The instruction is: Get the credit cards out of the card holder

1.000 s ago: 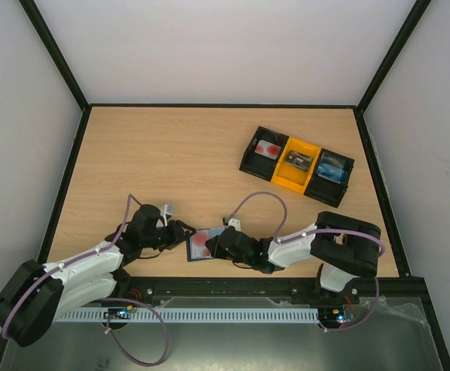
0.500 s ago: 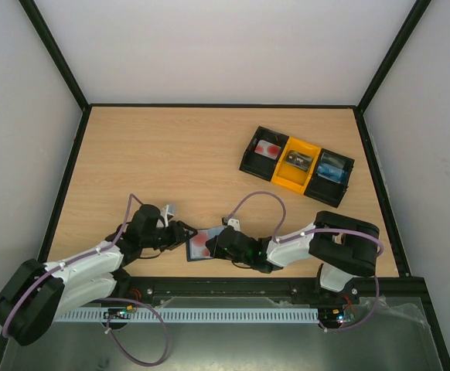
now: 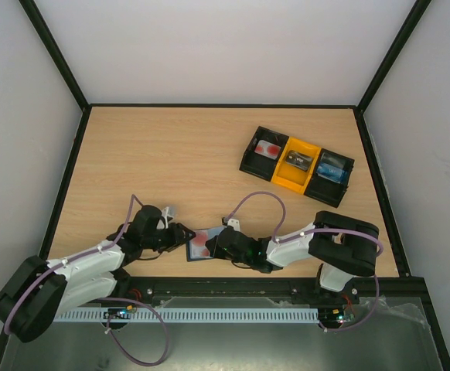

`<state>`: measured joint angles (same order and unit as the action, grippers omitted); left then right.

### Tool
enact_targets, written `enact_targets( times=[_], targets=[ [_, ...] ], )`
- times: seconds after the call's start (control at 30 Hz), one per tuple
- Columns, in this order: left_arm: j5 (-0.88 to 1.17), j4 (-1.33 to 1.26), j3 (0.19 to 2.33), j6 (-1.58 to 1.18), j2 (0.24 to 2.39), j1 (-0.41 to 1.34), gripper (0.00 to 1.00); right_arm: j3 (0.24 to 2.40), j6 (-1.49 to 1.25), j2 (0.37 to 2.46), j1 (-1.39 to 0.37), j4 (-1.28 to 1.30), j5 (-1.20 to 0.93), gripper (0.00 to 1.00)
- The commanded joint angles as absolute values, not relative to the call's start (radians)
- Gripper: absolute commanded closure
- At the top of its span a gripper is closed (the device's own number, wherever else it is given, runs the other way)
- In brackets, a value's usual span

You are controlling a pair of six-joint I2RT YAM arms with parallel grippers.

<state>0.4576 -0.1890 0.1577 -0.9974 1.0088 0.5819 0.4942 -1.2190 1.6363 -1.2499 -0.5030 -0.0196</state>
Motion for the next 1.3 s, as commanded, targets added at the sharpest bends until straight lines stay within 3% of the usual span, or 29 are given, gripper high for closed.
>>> enact_targets(
  times=[0.0,0.53,1.27],
  targets=[
    [0.443,-0.176,0.158,-0.978,1.011,0.576,0.57,0.491,-1.227,1.655,-1.258,-0.477,0.011,0.90],
    [0.428,-0.155,0.183,-0.990,0.938,0.576,0.58,0.488,-1.226,1.661,-1.258,-0.486,0.009,0.90],
    [0.442,-0.222,0.175,-0.972,1.005,0.574,0.59,0.485,-1.229,1.664,-1.258,-0.494,0.006,0.90]
  ],
)
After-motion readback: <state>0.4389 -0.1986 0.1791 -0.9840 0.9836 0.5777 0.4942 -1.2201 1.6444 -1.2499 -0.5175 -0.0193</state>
